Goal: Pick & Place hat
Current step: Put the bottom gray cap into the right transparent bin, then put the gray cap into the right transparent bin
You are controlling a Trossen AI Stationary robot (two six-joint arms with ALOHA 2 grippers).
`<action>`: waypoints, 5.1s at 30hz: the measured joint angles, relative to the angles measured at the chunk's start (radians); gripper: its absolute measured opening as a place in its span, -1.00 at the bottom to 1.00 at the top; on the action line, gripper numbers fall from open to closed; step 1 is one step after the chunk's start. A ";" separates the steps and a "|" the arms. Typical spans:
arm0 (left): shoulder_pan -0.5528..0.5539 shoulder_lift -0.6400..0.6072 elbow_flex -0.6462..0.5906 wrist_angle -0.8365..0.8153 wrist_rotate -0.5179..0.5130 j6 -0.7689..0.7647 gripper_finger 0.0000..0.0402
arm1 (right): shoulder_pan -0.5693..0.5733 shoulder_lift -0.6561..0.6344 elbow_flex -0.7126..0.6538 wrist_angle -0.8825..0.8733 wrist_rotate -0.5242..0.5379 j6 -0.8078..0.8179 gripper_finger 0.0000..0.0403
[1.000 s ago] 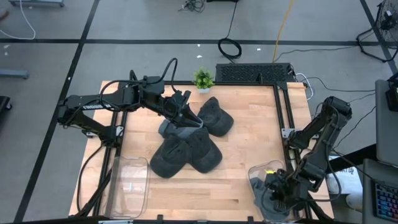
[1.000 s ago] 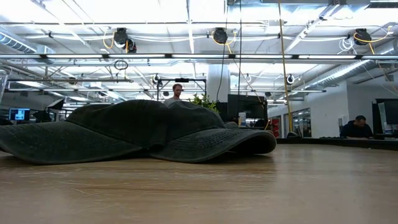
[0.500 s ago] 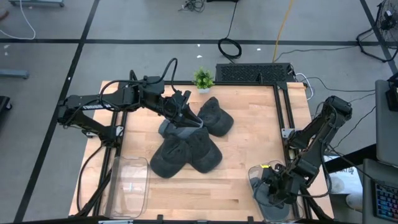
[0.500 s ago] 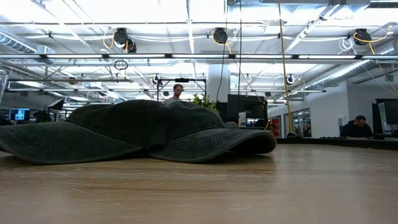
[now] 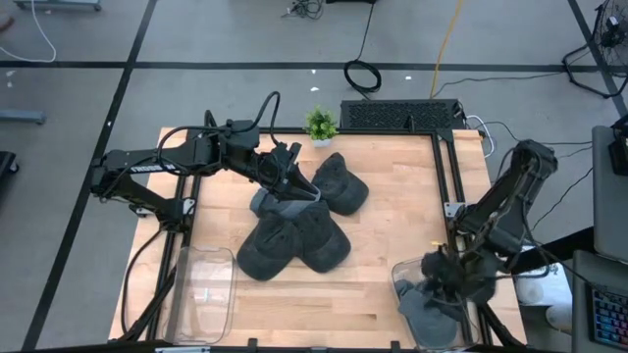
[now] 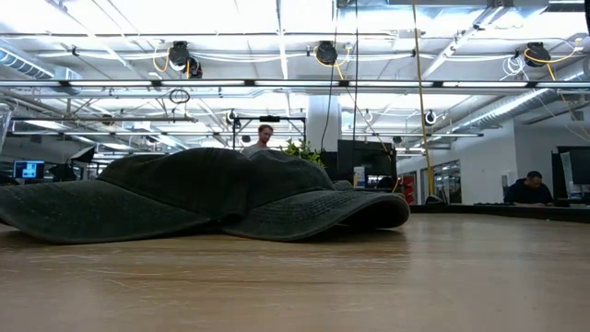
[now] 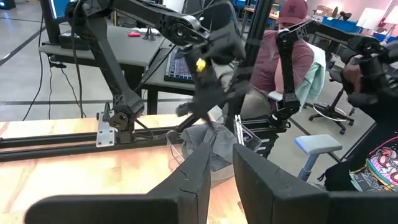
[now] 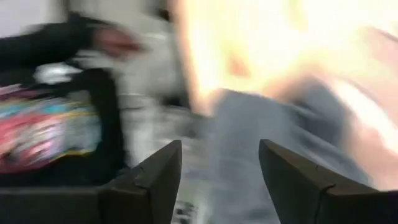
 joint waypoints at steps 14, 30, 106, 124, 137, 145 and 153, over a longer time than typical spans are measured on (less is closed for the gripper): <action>0.000 0.000 0.000 0.000 0.000 0.000 -0.62 | 0.097 0.190 0.000 0.020 -0.122 -0.232 -0.95; 0.000 0.000 0.000 0.000 0.000 0.000 -0.62 | 0.030 0.236 -0.079 0.267 -0.249 -0.276 -1.00; 0.000 0.000 0.000 0.000 0.000 0.000 -0.62 | -0.094 0.093 -0.252 0.476 -0.195 -0.516 -1.00; 0.000 0.000 0.000 0.000 0.000 0.000 -0.62 | -0.396 0.025 -0.251 0.733 0.245 -1.276 -0.89; 0.000 0.000 0.000 0.018 0.000 -0.005 -0.62 | -0.471 0.018 -0.251 0.789 0.244 -1.326 -0.08; -0.002 0.000 0.000 -0.020 0.000 -0.146 -0.62 | -0.463 0.018 -0.251 0.784 0.239 -1.325 0.14; 0.081 0.000 0.000 -0.343 -0.270 -0.309 -0.62 | -0.463 0.009 -0.251 0.788 0.241 -1.356 0.14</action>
